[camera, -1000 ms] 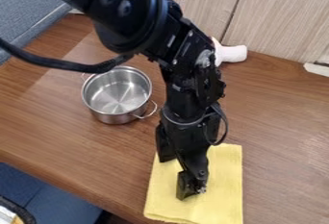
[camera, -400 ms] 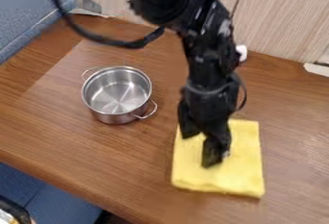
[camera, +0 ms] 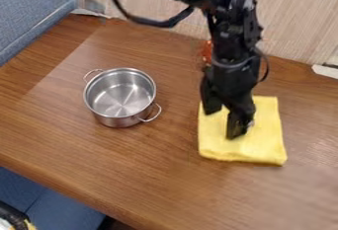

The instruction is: Move the yellow cloth to the upper right corner of the table

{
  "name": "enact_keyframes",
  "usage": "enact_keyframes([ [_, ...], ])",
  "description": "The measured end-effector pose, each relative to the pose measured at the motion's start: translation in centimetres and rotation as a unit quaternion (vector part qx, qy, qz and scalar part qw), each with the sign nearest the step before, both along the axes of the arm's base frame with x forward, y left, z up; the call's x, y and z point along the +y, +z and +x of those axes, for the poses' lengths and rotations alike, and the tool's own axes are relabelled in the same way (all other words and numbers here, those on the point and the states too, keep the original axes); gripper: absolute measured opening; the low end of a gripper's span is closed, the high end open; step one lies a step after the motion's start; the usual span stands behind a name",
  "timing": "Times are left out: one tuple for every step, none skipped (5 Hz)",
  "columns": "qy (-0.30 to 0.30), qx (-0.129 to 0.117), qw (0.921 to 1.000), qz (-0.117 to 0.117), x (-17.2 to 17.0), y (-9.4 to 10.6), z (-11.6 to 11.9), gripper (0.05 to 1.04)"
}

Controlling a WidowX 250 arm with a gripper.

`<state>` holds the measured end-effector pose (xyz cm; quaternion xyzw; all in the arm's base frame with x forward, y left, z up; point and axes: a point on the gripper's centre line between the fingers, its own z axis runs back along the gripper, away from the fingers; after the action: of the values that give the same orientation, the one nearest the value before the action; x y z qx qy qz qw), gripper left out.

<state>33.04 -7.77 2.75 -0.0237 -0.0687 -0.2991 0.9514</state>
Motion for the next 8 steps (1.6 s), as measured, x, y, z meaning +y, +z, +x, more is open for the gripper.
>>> enact_keyframes([
  [0.013,-0.010,0.9999,-0.003,0.3,0.2,2.2,1.000],
  [0.021,-0.026,0.9994,-0.012,0.2,1.1,4.1,1.000],
  [0.024,-0.033,0.9991,-0.013,0.1,1.6,4.6,1.000],
  [0.024,-0.029,0.9991,-0.017,0.0,1.5,4.4,1.000],
  [0.027,-0.025,0.9991,-0.020,0.0,1.9,4.0,1.000],
  [0.034,-0.058,0.9973,-0.028,0.3,5.2,4.0,1.000],
  [0.048,-0.082,0.9948,-0.036,1.1,8.4,3.5,1.000],
  [0.045,-0.082,0.9944,-0.048,1.7,9.7,2.8,1.000],
])
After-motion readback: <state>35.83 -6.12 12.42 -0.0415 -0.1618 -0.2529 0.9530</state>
